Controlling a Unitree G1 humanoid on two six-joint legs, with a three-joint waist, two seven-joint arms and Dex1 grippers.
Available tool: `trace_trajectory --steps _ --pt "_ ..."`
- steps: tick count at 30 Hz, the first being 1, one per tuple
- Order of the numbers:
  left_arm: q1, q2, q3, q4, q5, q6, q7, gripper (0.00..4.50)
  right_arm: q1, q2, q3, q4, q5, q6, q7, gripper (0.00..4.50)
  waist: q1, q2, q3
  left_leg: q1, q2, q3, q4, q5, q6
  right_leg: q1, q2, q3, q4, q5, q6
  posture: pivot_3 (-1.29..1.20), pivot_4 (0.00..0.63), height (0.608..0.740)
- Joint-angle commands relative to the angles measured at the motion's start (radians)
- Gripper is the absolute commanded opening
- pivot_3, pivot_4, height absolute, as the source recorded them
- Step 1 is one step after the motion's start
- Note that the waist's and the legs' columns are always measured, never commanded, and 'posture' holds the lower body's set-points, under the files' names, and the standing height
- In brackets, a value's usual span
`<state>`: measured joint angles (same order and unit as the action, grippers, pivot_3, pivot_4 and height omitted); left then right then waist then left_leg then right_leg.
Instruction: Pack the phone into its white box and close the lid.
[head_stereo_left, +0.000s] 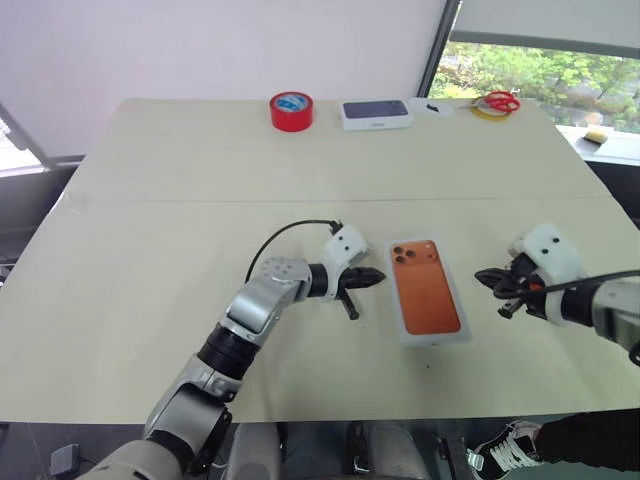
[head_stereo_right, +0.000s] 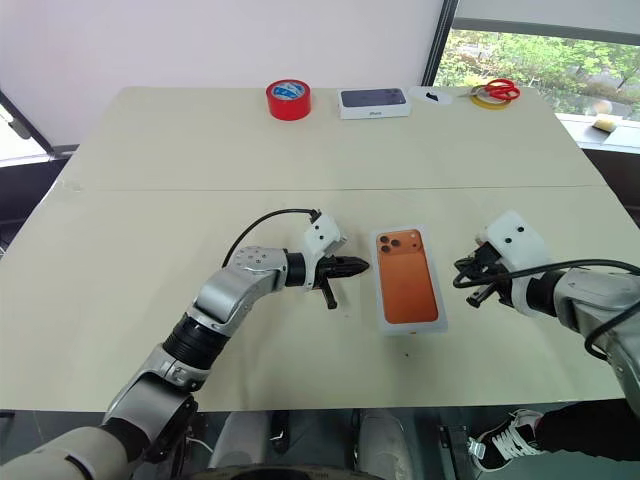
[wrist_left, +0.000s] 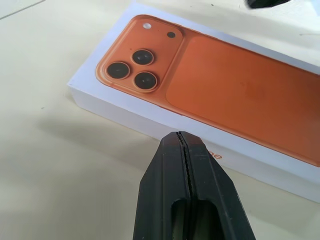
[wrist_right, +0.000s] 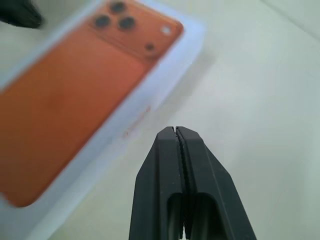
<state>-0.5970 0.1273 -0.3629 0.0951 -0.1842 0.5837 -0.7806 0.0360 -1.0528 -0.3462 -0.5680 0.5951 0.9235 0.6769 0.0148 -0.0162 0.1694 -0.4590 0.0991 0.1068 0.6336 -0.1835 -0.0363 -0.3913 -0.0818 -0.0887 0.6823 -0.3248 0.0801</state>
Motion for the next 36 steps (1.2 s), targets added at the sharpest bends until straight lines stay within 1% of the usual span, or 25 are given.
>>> trace_trajectory --steps 1,3,9,14,20,22,24,26,29,31,33,36 --pt "-0.033 -0.027 0.011 -0.024 -0.011 -0.012 0.009 0.00 0.028 0.018 -0.063 -0.110 0.069 -0.012 0.059 0.04 0.000 0.000 0.000 0.000 0.000 0.000 0.000 0.000 0.000 0.000 0.000 0.000 0.000 0.000 0.000 0.00 0.150 0.730" --pt "-0.046 -0.041 0.000 -0.006 -0.002 -0.022 0.013 0.00 0.052 0.035 -0.041 -0.151 0.085 0.005 0.055 0.04 0.000 0.000 0.000 0.000 0.000 0.000 0.000 0.000 0.000 0.000 0.000 0.000 0.000 0.000 0.000 0.00 0.150 0.730" --pt "-0.079 -0.068 -0.042 0.065 0.045 -0.059 0.031 0.00 0.111 0.043 0.068 -0.131 -0.009 0.026 -0.020 0.04 0.000 0.000 0.000 0.000 0.000 -0.001 0.001 0.000 0.000 0.001 0.000 0.000 0.000 0.000 0.000 0.00 0.150 0.730" --pt "-0.082 -0.077 -0.084 0.122 0.094 -0.092 0.034 0.00 0.157 0.043 0.094 -0.103 -0.055 0.028 -0.036 0.04 0.001 -0.002 -0.001 0.001 0.000 -0.002 0.001 0.000 0.000 0.003 0.000 -0.001 0.000 0.000 0.000 0.00 0.150 0.730" --pt "-0.066 -0.085 -0.068 0.117 0.091 -0.095 0.029 0.00 0.173 0.050 0.091 -0.095 -0.070 0.019 -0.040 0.04 0.003 -0.005 -0.004 0.001 0.000 -0.003 0.003 -0.001 0.001 0.004 0.000 -0.001 0.000 0.000 0.000 0.00 0.150 0.730" --pt "-0.058 -0.082 -0.048 0.097 0.076 -0.088 0.029 0.00 0.161 0.069 0.062 -0.112 -0.052 -0.005 -0.034 0.04 0.003 -0.006 -0.004 0.001 0.000 -0.003 0.003 -0.001 0.001 0.005 0.000 -0.001 0.000 0.000 0.000 0.00 0.150 0.730" --pt "-0.049 -0.068 -0.019 0.063 0.048 -0.066 0.015 0.00 0.119 0.100 0.011 -0.129 -0.001 -0.012 -0.031 0.04 0.000 -0.006 -0.004 0.001 0.000 -0.003 0.003 -0.001 0.001 0.004 0.000 -0.001 0.000 0.000 0.000 0.00 0.150 0.730" --pt "-0.038 -0.043 0.004 0.019 0.020 -0.045 -0.008 0.00 0.067 0.121 -0.029 -0.131 0.038 0.005 -0.039 0.04 -0.004 -0.005 -0.004 0.001 0.000 -0.003 0.003 -0.001 0.001 0.003 0.000 -0.001 0.000 0.000 0.000 0.00 0.150 0.730" --pt "-0.027 0.007 0.013 -0.025 0.001 -0.013 -0.042 0.00 -0.004 0.122 -0.056 -0.097 0.047 0.036 -0.060 0.04 -0.003 -0.004 -0.004 0.001 0.000 -0.002 0.002 -0.001 0.001 0.002 0.000 -0.001 0.001 0.000 0.000 0.00 0.150 0.730" --pt "-0.017 0.056 -0.021 -0.044 0.019 -0.013 -0.076 0.00 -0.042 0.104 -0.049 -0.056 0.021 0.050 -0.075 0.04 -0.002 -0.004 -0.004 0.001 0.000 -0.002 0.002 -0.001 0.001 0.002 0.000 -0.001 0.001 0.000 0.000 0.00 0.150 0.730" --pt "-0.010 0.085 -0.058 -0.053 0.036 -0.019 -0.097 0.00 -0.061 0.084 -0.025 -0.022 -0.009 0.059 -0.087 0.04 0.000 -0.004 -0.004 0.001 0.000 -0.002 0.002 -0.001 0.001 0.002 0.000 -0.001 0.001 0.000 0.000 0.00 0.150 0.730" --pt "-0.006 0.081 -0.099 -0.038 0.062 -0.028 -0.087 0.00 -0.073 0.068 0.035 0.031 -0.066 0.060 -0.111 0.04 0.005 -0.004 -0.004 0.001 0.000 -0.001 0.003 -0.001 0.001 0.002 0.000 -0.001 0.000 0.000 0.000 0.00 0.150 0.730"
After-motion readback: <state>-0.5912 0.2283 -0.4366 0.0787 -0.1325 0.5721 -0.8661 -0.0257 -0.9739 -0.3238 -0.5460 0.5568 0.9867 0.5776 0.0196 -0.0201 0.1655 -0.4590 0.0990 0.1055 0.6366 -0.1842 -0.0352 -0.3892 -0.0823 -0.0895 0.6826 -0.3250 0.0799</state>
